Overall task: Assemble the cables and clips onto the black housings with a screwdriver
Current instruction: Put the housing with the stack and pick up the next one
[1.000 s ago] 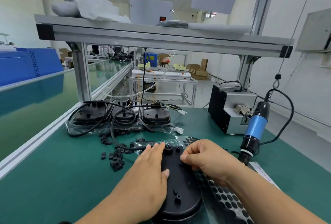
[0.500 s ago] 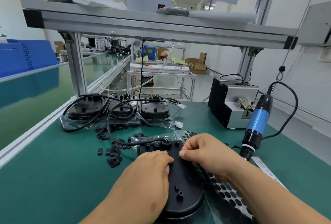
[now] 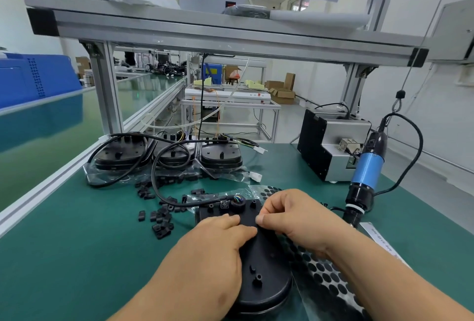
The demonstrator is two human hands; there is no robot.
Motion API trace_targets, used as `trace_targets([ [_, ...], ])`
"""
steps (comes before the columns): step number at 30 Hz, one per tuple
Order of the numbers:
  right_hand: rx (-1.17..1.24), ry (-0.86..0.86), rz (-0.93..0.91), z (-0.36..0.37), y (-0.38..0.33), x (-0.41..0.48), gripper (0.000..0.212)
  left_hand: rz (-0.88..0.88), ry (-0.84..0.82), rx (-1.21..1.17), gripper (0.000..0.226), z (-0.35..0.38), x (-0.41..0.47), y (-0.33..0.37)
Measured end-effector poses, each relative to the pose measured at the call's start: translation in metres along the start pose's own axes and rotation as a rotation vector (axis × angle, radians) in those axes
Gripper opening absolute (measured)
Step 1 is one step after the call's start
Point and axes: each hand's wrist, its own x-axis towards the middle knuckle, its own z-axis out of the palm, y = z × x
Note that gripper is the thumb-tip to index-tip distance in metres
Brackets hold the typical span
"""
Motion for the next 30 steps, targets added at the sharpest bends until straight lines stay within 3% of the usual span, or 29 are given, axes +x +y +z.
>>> trace_targets([
  [5,-0.017,-0.007,-0.01,0.0,0.0,0.001,0.026,-0.02,-0.061,0.016,0.074,0.0,0.003,0.002],
  [17,-0.004,0.005,0.014,0.0,0.0,0.002,0.024,-0.025,-0.128,0.09,0.078,0.001,0.008,0.004],
  [24,0.387,0.332,0.105,-0.012,0.006,0.011,0.011,-0.056,-0.19,0.078,0.085,-0.011,0.007,0.01],
  [28,0.482,0.322,0.13,-0.013,0.017,0.01,0.01,-0.043,-0.17,0.074,0.07,-0.019,0.003,0.01],
  [30,0.47,0.297,0.134,-0.009,0.021,0.009,0.01,-0.01,-0.152,0.096,0.073,-0.021,0.003,0.009],
])
